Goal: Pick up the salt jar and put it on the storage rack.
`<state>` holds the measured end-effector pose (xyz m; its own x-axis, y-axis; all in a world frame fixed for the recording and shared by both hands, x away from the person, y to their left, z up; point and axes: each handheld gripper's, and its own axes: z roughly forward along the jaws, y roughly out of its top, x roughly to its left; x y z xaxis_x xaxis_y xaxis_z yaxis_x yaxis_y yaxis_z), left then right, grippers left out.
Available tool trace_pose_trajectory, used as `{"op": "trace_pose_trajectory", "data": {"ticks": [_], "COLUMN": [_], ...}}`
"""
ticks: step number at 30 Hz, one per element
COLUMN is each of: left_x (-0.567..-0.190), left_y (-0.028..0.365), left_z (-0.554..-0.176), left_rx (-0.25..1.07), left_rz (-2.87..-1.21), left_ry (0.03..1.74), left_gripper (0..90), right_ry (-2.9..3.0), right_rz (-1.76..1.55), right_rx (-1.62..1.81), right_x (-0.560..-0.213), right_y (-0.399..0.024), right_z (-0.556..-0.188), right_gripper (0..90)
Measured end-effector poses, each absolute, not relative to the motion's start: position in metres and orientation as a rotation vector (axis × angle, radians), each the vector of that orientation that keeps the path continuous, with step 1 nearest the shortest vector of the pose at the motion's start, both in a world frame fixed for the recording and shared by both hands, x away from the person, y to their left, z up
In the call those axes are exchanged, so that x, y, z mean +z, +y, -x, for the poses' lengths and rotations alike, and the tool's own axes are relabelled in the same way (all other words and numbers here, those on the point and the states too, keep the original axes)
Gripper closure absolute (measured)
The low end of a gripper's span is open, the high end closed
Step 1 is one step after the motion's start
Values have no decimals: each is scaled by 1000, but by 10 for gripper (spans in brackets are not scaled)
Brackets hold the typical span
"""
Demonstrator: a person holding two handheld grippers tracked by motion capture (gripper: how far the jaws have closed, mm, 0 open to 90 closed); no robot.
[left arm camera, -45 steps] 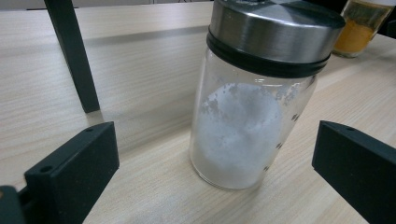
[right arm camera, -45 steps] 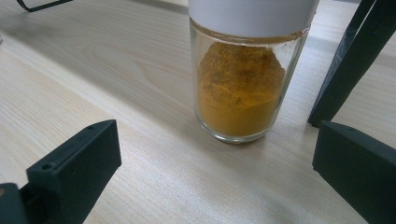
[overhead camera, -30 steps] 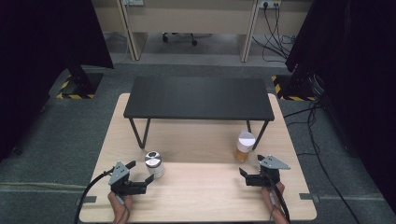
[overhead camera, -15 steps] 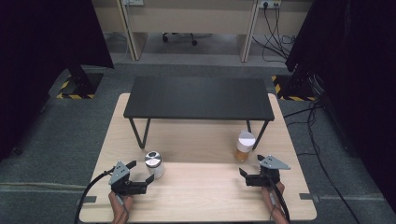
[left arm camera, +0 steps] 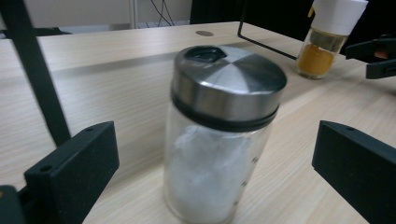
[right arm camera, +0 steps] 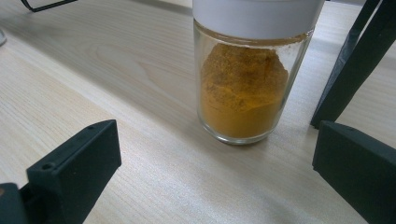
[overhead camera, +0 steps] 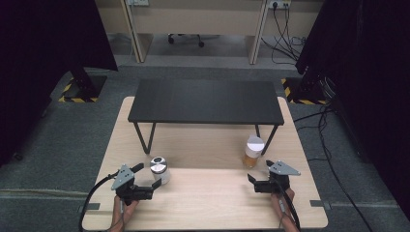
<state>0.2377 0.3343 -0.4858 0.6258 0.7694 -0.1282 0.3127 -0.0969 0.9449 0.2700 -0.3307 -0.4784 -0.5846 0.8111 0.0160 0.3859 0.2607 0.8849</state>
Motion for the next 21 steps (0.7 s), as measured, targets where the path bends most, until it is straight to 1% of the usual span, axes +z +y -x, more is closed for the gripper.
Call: {"op": "trace_pose_trajectory", "data": {"ticks": [6,8,9,12,21], "left_x": [-478,-475,-472,-468,-468], "left_y": [326,327,324,321,302], "left_z": [-241,-246,-249,-254,-258], "left_rx": [495,490,511,502,558], "left_rz": [-1698,-1726,-1746,-1763,-1804], "left_ry": [901,889,899,918,934], "left_gripper": [0,0,0,4,54], "right_ry": [2091,2090,2090,2091,2091], "right_rz": [-1083,-1085,-1085,-1084,-1081], "right_rx": [1276,1277,1277,1274,1275], "right_x": [-478,-479,-478,-478,-478], "right_y": [-331,-331,-331,-330,-330], "right_z": [-270,-270,-270,-270,-270], "right_gripper": [10,10,10,11,10]}}
